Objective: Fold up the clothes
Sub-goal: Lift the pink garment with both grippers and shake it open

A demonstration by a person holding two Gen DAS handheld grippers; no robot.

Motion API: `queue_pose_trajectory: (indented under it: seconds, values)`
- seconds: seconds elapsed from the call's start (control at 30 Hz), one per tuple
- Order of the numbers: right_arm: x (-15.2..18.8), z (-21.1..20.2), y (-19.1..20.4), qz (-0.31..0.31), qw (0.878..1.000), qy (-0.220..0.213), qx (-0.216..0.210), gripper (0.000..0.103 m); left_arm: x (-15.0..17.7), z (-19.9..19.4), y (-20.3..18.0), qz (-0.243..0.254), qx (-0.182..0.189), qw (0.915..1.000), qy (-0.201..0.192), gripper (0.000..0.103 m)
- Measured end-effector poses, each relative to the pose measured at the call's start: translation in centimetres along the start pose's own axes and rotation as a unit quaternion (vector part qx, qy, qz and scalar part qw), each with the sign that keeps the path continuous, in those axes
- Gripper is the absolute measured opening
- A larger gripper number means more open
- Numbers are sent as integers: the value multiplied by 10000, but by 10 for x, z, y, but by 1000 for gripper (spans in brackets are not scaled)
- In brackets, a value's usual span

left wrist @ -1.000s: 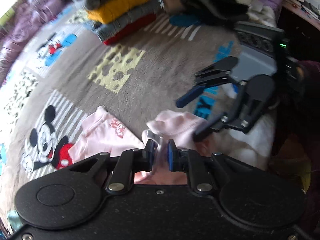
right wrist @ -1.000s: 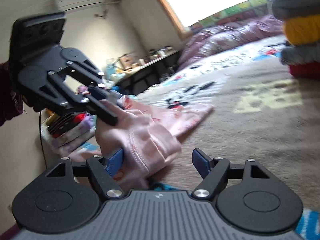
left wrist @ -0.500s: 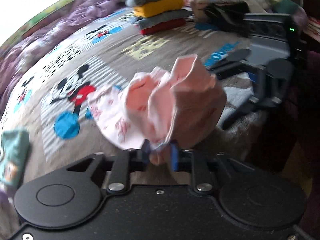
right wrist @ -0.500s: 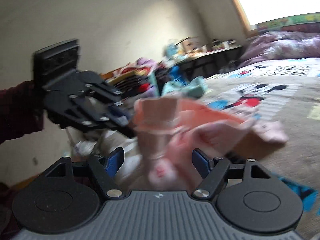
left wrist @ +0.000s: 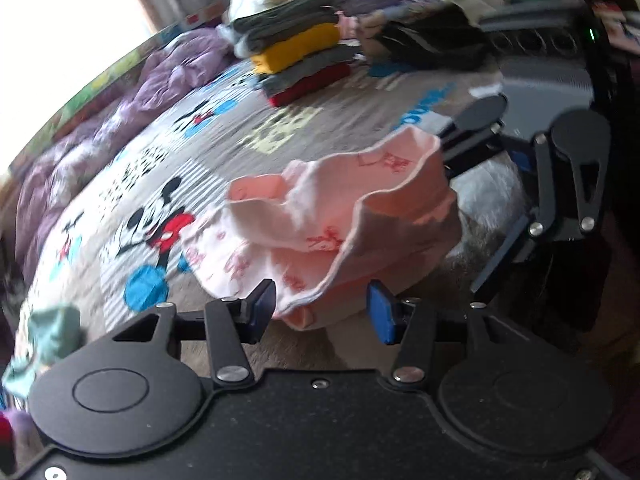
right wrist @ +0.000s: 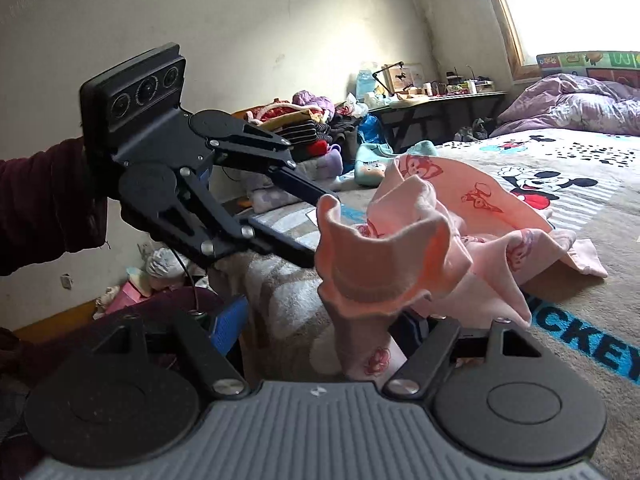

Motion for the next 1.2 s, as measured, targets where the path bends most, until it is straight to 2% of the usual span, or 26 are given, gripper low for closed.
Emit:
queue_pose_trajectory:
  seconds: [0.03,0.07,0.1,0.2,0.33,0.43,0.5,0.6,0.77,0.83,0.97,1.03,1.1,1.13,1.17,1.2]
  values:
    - [0,0,3,-13,10000,8,8,76,1,3,-2,-8,27,10000,4,23]
    - [-1,-1,7,-25,10000,17,15,75,2,5,-4,-17,54,10000,7,11]
    - [-1,-1,10,-38,10000,25,23,75,3,3,-5,-19,-8,10000,-17,3]
    - [-1,-9,18,-61,9999,58,116,75,8,-8,-5,-20,-258,9996,-109,3]
    - [2,-34,20,-27,9992,90,385,75,19,-29,-4,-195,-832,9960,-245,2]
    - [-8,-56,-1,683,9948,-363,658,75,23,-38,-17,4,-1224,9921,-277,2]
    - [-20,-62,-16,1283,9875,-668,627,76,26,-41,-25,106,-1427,9893,-270,2]
    - [-41,-59,-30,1828,9775,-859,613,76,31,-45,-31,243,-1743,9841,-236,2]
    - [-62,-38,-55,2469,9631,-555,917,75,38,-53,-36,366,-2062,9776,-225,2]
    - [-70,-27,-62,2527,9619,-426,950,72,40,-57,-38,392,-2150,9755,-242,2]
    - [-88,4,-61,2073,9708,188,1189,64,37,-58,-43,377,-2251,9731,-300,2]
    - [-95,19,-61,1962,9716,458,1241,57,37,-58,-44,329,-2279,9726,-314,2]
    - [-98,33,-61,1802,9729,724,1259,41,38,-57,-43,225,-2301,9724,-306,2]
    - [-98,39,-62,1726,9729,866,1271,25,39,-56,-40,143,-2328,9720,-297,2]
    - [-97,42,-63,1741,9716,927,1309,16,40,-54,-37,32,-2349,9716,-278,2]
    - [-97,39,-66,1881,9707,763,1287,12,42,-53,-34,-77,-2361,9713,-262,2]
Point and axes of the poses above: each gripper's, at about its wrist camera, not at the fingertips, and z roughly the way its jaws point, y to its left, x to its underside, the point moved 7 cm from there along z, roughly the way its jaws point, and after that the axes turned 8 degrees about -x, right-handed, at the moved point
